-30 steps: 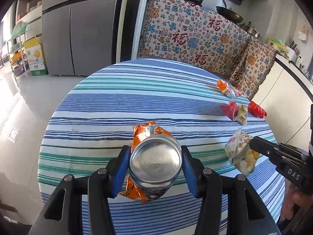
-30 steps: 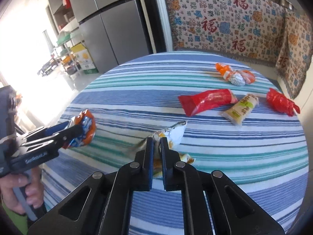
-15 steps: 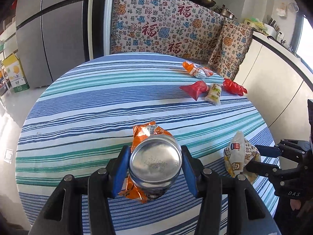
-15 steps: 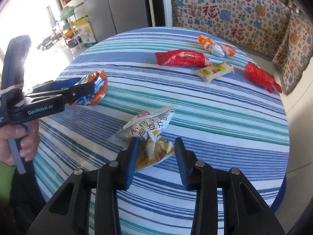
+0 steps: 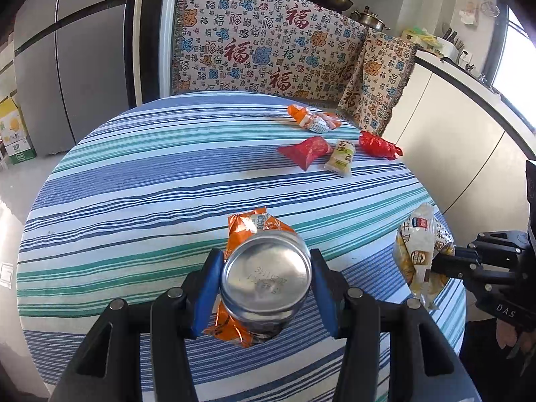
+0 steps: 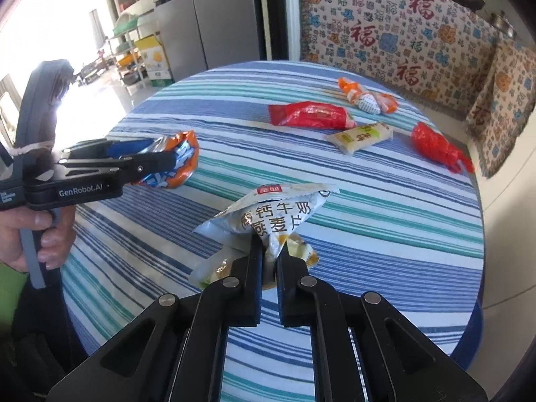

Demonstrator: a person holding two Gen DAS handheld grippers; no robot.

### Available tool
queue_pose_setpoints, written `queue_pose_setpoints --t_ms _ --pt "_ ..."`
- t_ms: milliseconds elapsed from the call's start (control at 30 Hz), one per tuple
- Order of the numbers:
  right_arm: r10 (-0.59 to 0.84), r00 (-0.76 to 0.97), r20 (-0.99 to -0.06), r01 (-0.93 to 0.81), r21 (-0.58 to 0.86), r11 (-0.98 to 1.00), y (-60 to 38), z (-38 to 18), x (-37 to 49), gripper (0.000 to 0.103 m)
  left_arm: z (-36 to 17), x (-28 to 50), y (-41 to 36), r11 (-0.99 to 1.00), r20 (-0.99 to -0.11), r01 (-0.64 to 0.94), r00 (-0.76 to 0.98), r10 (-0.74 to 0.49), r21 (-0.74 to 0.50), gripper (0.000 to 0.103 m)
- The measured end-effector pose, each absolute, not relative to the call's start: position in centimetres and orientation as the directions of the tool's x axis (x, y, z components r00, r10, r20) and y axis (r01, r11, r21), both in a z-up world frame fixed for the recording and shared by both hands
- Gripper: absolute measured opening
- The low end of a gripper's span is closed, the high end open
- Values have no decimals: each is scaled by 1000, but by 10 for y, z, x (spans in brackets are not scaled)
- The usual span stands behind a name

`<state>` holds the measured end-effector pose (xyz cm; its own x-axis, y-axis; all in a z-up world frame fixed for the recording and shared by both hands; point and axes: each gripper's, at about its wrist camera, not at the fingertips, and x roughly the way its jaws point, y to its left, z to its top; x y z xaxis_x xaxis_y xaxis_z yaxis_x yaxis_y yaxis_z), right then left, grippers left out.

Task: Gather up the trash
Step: 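Carry the can and snack bag over the wastebasket and open both tools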

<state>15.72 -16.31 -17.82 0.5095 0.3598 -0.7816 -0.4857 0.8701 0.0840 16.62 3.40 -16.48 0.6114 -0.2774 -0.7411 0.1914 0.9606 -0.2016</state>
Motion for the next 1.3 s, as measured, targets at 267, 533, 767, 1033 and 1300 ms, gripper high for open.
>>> queue_pose_setpoints --t_ms 267,533,767,1033,1300 --pt "314 575 -755 -337 131 932 -269 -154 143 6 -127 165 -50 906 -708 353 576 -408 -235 52" --pt "157 644 -749 -56 159 986 -422 -148 135 6 -99 179 -182 813 -687 528 496 -531 -246 52" --pt "76 643 -762 116 195 974 -514 -168 133 6 -116 197 -303 725 -710 622 364 -603 -296 52" --pt "31 644 -764 225 228 947 -568 -196 140 6 -156 218 -393 700 -749 638 281 -600 -320 52" --pt "39 630 -776 266 262 928 -594 -214 147 6 -186 233 -436 703 -782 646 257 -568 -298 52"
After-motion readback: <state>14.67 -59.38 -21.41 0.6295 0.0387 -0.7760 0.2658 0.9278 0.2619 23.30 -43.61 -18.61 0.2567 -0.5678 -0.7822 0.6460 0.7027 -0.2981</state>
